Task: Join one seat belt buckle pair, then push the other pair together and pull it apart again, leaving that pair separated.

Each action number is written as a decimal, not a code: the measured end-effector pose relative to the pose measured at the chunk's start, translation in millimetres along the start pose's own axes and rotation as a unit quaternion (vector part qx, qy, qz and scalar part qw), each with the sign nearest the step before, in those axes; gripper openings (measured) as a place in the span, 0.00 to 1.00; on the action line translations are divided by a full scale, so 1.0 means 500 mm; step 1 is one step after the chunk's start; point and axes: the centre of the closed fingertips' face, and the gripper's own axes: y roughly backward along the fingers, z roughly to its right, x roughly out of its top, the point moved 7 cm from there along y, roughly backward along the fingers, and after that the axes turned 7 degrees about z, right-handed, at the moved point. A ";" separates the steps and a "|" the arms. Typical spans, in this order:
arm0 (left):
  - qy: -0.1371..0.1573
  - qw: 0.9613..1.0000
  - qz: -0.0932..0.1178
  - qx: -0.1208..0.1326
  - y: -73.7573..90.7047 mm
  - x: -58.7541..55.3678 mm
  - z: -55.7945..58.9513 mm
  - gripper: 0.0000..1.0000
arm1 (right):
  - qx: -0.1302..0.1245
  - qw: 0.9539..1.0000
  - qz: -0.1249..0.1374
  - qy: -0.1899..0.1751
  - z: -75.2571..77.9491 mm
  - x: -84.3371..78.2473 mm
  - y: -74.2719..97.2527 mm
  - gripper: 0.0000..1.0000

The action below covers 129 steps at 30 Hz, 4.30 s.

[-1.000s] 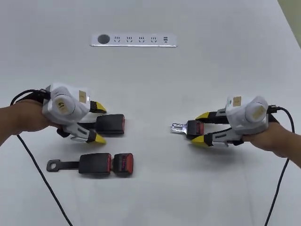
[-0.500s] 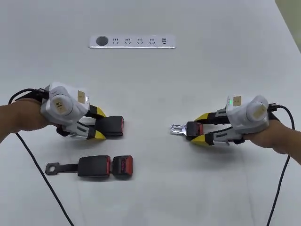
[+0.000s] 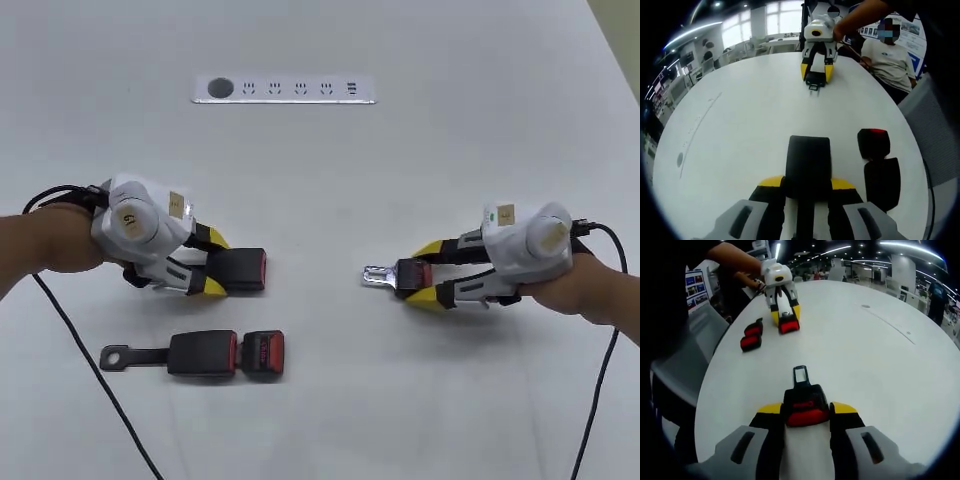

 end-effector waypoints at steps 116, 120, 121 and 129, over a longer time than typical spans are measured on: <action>-0.028 0.996 -0.082 -0.022 -0.007 0.012 -0.010 0.33 | 0.036 0.998 0.045 0.020 -0.036 0.155 -0.265 0.34; -0.028 0.996 -0.080 -0.023 -0.007 0.012 -0.009 0.33 | 0.035 0.998 0.043 0.022 -0.035 0.156 -0.266 0.34; -0.029 0.996 -0.079 -0.023 -0.006 0.013 -0.008 0.33 | 0.035 0.998 0.043 0.022 -0.035 0.156 -0.266 0.34; -0.029 0.996 -0.075 -0.022 -0.005 0.014 -0.005 0.33 | 0.036 0.998 0.042 0.025 -0.034 0.157 -0.269 0.34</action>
